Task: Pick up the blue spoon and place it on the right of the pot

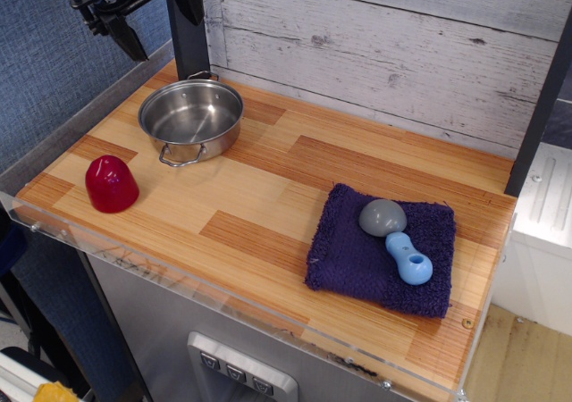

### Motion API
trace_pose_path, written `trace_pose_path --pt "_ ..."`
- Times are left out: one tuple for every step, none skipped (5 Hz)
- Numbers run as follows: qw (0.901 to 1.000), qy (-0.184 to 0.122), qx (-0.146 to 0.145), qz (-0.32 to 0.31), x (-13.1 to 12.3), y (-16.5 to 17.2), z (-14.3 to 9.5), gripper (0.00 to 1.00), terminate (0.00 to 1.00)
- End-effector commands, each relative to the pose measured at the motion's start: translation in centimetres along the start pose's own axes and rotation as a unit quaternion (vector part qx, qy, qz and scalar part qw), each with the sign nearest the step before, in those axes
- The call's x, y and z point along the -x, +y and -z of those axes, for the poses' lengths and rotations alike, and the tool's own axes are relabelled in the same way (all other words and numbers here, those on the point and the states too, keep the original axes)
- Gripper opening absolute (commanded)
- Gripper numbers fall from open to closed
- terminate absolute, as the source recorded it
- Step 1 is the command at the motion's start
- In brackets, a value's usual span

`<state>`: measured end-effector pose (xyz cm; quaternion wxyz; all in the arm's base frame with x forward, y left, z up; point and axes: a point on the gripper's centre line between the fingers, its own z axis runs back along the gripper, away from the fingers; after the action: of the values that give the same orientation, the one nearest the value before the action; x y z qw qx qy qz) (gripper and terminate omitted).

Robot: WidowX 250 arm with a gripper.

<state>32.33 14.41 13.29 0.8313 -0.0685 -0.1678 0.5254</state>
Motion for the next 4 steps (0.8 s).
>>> trace_pose_path --pt "1.0 0.0 0.0 0.0 0.0 0.0 0.0 1.0 0.0" --pt "0.9997 0.01 0.005 0.02 2.2 -1.6 0.1 1.0 0.0" --pt "0.9991 0.019 0.015 0.035 5.0 -3.0 -0.3 1.0 0.0" --pt "0.9979 0.041 0.026 0.042 8.5 -4.3 -0.7 1.0 0.0"
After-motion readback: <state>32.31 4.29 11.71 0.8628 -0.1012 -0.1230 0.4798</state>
